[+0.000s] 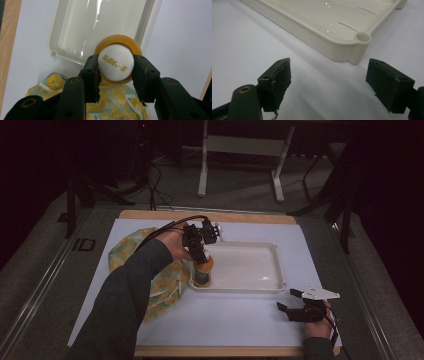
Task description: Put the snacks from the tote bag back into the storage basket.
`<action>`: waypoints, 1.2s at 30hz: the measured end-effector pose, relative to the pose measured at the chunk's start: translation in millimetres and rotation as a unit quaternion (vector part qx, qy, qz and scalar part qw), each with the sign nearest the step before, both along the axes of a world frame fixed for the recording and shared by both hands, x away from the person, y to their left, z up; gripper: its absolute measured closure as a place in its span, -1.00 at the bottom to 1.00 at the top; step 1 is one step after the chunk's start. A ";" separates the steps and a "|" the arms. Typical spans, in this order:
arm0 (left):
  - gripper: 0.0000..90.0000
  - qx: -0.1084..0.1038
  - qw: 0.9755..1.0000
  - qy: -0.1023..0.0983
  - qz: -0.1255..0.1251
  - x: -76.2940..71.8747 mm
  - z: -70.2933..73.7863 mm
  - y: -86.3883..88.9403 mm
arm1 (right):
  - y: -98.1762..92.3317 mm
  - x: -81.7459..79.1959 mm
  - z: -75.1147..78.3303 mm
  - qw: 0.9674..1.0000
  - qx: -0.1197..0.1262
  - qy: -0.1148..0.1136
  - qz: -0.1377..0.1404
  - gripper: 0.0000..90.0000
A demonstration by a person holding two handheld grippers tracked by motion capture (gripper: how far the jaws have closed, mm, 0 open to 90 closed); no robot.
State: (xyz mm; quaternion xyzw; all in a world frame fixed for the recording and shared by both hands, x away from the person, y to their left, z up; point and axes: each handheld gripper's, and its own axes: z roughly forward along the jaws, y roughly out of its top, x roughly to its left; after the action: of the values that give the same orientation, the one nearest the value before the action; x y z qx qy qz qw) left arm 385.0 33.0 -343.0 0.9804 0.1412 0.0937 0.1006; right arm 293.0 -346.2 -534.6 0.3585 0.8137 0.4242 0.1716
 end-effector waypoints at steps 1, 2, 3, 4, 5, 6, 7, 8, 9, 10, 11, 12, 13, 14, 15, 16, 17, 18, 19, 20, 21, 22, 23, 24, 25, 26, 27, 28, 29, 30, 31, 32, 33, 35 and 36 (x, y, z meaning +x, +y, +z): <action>0.30 0.003 1.000 0.002 0.002 0.3 -1.1 -0.4 | 0.0 0.0 0.0 1.000 0.000 0.000 0.000 -0.56; 0.30 0.007 1.000 0.002 0.002 1.0 -2.1 -0.9 | 0.0 0.0 0.0 1.000 0.000 0.000 0.000 -0.56; 0.30 0.010 1.000 0.003 0.003 1.0 -3.5 -1.7 | 0.0 0.0 0.0 1.000 0.000 0.000 0.000 -0.56; 0.30 0.012 1.000 0.004 0.003 0.7 -5.0 -2.5 | 0.0 0.0 0.0 1.000 0.000 0.000 0.000 -0.56; 0.30 0.019 1.000 0.005 0.001 0.7 -7.2 -3.6 | 0.0 -0.1 0.0 1.000 0.000 0.000 0.000 -0.56; 0.30 0.021 1.000 0.006 0.000 0.5 -10.1 -4.6 | -0.1 -0.1 0.0 1.000 0.000 0.000 0.000 -0.56; 0.30 0.011 1.000 0.008 0.002 0.9 -8.9 -4.1 | -0.1 -0.1 0.0 1.000 0.001 0.000 0.000 -0.56; 0.30 0.014 1.000 0.010 0.002 1.5 -9.3 -4.2 | 0.0 0.0 0.0 1.000 0.001 0.000 -0.001 -0.56; 0.30 0.010 1.000 0.014 0.000 1.4 -9.7 -4.1 | -0.1 -0.1 0.0 1.000 0.001 -0.001 0.000 -0.56; 0.30 0.011 1.000 0.013 -0.001 1.2 -9.8 -4.3 | 0.1 -0.1 -0.1 1.000 0.000 -0.001 -0.001 -0.56; 0.30 0.011 1.000 0.014 0.001 1.4 -9.7 -4.4 | 0.1 -0.1 -0.1 1.000 0.000 -0.002 0.000 -0.56; 0.30 0.011 1.000 0.015 0.003 1.6 -9.6 -4.5 | 0.1 -0.2 -0.2 1.000 0.000 -0.001 0.000 -0.56; 0.30 0.010 1.000 0.015 0.004 1.7 -9.7 -4.4 | 0.0 -0.1 -0.1 1.000 0.000 -0.002 0.000 -0.56; 0.30 0.010 1.000 0.015 0.002 1.7 -9.7 -4.3 | 0.2 -0.1 -0.2 1.000 0.000 -0.001 0.000 -0.56; 0.30 0.009 1.000 0.016 0.002 1.8 -9.8 -4.2 | 0.2 -0.1 -0.2 1.000 -0.001 -0.002 0.000 -0.56; 0.30 0.009 1.000 0.016 0.003 1.8 -9.8 -4.0 | 0.2 -0.2 -0.2 1.000 0.000 -0.003 0.000 -0.56; 0.29 0.008 1.000 0.016 0.003 1.9 -10.0 -3.8 | 0.2 -0.1 -0.2 1.000 -0.001 -0.003 0.000 -0.56; 0.29 0.007 1.000 0.017 0.002 2.0 -10.1 -3.4 | 0.2 -0.1 -0.2 1.000 -0.001 -0.003 0.000 -0.56; 0.29 0.005 1.000 0.017 0.003 2.1 -10.3 -3.2 | 0.2 -0.1 -0.2 1.000 -0.001 -0.002 0.000 -0.56; 0.28 0.003 1.000 0.017 0.004 2.1 -10.5 -2.9 | 0.3 -0.1 -0.2 1.000 -0.001 -0.002 0.000 -0.56; 0.27 0.001 1.000 0.017 0.002 2.3 -10.3 -2.4 | 0.3 -0.1 -0.2 1.000 -0.001 -0.002 0.000 -0.56; 0.23 -0.005 1.000 0.016 0.002 2.4 -9.8 -1.7 | 0.4 -0.1 -0.2 1.000 -0.001 -0.002 0.000 -0.56; 0.19 -0.009 1.000 0.016 0.005 2.4 -8.6 -1.0 | 0.4 -0.1 -0.2 1.000 -0.001 -0.002 0.000 -0.56; 0.17 -0.010 1.000 0.013 0.004 2.8 -7.4 -0.3 | 0.5 -0.2 -0.2 1.000 -0.001 -0.003 0.000 -0.56; 0.13 -0.015 1.000 0.012 0.008 2.8 -6.6 0.4 | 0.5 -0.2 -0.2 1.000 -0.001 -0.003 0.000 -0.56; 0.09 -0.019 1.000 0.011 0.008 3.2 -5.7 1.2 | 0.5 -0.2 -0.2 1.000 -0.001 -0.003 0.000 -0.56; 0.07 -0.022 1.000 0.010 0.008 3.3 -4.9 1.9 | 0.5 -0.2 -0.2 1.000 -0.001 -0.003 0.000 -0.56; 0.04 -0.024 1.000 0.008 0.008 3.1 -4.5 2.2 | 0.5 -0.2 -0.2 1.000 -0.002 -0.003 0.000 -0.56; 0.02 -0.031 0.999 0.007 0.006 2.5 -4.3 2.7 | 0.6 -0.3 -0.2 1.000 -0.002 -0.003 0.000 -0.56; 0.01 -0.044 0.999 0.012 0.007 1.9 -4.4 3.2 | 0.6 -0.2 -0.2 1.000 -0.002 -0.003 0.000 -0.56; 0.01 -0.045 0.999 0.012 0.006 1.8 -4.6 3.2 | 0.6 -0.2 -0.2 1.000 -0.002 -0.003 0.000 -0.56; -0.01 -0.043 0.999 0.011 0.008 1.8 -5.1 3.0 | 0.5 -0.2 -0.2 1.000 -0.001 -0.003 -0.001 -0.56; -0.01 -0.044 0.999 0.011 0.009 1.8 -6.2 2.9 | 0.4 -0.2 -0.2 1.000 -0.001 -0.003 -0.001 -0.56; -0.03 -0.046 0.999 0.009 0.008 1.7 -8.1 2.8 | 0.5 -0.3 -0.1 1.000 -0.001 -0.003 -0.001 -0.56; -0.04 -0.047 0.999 0.010 0.008 1.8 -8.8 3.0 | 0.4 -0.4 -0.1 1.000 -0.001 -0.003 -0.001 -0.56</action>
State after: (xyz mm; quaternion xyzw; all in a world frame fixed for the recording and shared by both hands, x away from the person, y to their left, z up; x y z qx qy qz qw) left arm 386.8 36.0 -351.8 0.9742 0.1547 0.0782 0.1443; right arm 292.6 -345.8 -534.8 0.3580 0.8133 0.4242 0.1744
